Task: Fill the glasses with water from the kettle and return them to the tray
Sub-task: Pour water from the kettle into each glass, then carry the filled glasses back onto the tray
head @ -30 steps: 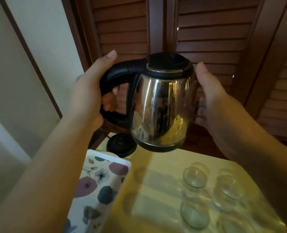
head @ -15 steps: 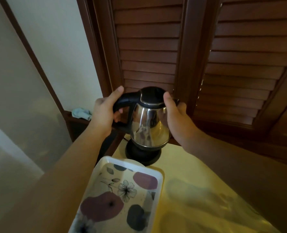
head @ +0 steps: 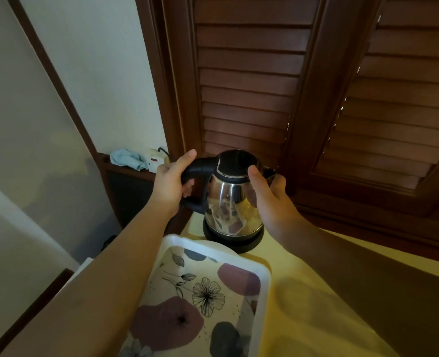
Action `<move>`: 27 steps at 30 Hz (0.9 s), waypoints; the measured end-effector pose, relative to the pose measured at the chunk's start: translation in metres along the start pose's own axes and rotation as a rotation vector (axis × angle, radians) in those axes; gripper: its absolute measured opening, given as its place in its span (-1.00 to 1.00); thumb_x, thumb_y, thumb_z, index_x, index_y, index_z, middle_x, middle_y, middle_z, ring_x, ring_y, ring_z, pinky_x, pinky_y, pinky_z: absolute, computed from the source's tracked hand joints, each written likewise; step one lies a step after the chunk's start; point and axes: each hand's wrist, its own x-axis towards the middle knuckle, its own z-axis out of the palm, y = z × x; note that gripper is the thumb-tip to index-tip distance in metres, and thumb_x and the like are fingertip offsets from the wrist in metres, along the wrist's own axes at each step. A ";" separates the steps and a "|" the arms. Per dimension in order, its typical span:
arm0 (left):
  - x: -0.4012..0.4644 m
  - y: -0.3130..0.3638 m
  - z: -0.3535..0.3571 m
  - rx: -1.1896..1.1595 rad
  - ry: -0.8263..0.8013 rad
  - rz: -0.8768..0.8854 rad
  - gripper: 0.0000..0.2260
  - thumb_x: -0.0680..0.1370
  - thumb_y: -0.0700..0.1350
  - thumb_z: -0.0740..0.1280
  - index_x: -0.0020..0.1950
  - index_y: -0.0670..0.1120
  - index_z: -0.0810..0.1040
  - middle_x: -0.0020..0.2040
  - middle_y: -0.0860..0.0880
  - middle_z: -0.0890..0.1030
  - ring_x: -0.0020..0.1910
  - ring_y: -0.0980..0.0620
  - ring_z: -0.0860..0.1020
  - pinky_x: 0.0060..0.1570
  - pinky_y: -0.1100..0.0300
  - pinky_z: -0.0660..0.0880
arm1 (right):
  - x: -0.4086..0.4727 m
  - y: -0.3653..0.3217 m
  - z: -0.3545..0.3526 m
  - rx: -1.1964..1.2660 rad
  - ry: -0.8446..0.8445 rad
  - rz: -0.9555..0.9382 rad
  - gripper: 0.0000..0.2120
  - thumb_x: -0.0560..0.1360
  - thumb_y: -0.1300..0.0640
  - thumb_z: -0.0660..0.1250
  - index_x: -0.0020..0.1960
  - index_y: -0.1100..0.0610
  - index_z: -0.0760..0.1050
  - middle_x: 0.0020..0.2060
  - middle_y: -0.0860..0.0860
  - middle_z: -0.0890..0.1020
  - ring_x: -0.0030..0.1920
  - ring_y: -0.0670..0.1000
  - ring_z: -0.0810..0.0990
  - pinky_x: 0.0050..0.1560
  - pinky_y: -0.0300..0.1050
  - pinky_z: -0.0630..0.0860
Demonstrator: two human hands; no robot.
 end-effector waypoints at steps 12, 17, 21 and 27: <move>0.014 -0.009 -0.010 0.074 -0.153 0.026 -0.68 0.58 0.13 0.44 -0.27 -0.02 0.59 -0.36 -0.03 0.51 -0.43 0.05 0.42 -0.35 0.21 0.35 | -0.003 0.011 0.003 0.054 0.006 0.052 -0.36 0.65 -0.31 0.19 0.50 0.09 0.13 0.21 -0.01 0.41 0.21 0.00 0.36 0.22 -0.03 0.23; 0.010 -0.012 -0.009 0.098 -0.136 0.049 -0.69 0.61 0.10 0.42 -0.29 0.01 0.63 -0.31 -0.06 0.54 -0.37 0.02 0.45 -0.33 0.24 0.40 | -0.006 0.016 0.003 0.025 -0.019 0.040 -0.41 0.67 -0.21 0.23 0.51 0.10 0.12 0.16 -0.06 0.42 0.14 -0.07 0.40 0.10 -0.22 0.37; 0.000 -0.008 -0.003 0.109 -0.081 0.056 -0.73 0.64 0.08 0.37 -0.15 -0.07 0.55 -0.21 -0.13 0.58 -0.22 -0.11 0.54 -0.09 0.08 0.50 | -0.014 0.016 0.001 -0.050 -0.060 0.035 -0.39 0.68 -0.19 0.23 0.57 0.05 0.08 0.23 -0.08 0.35 0.21 -0.08 0.35 -0.11 -0.54 0.38; -0.015 -0.007 0.001 0.222 0.001 0.012 -0.59 0.60 0.32 0.32 0.03 -0.02 0.66 0.08 -0.10 0.74 0.13 -0.08 0.69 0.29 -0.06 0.51 | -0.033 0.005 -0.030 -0.247 -0.148 0.046 -0.30 0.63 -0.33 0.26 0.61 -0.04 0.12 0.31 -0.07 0.43 0.17 -0.04 0.41 0.18 -0.07 0.27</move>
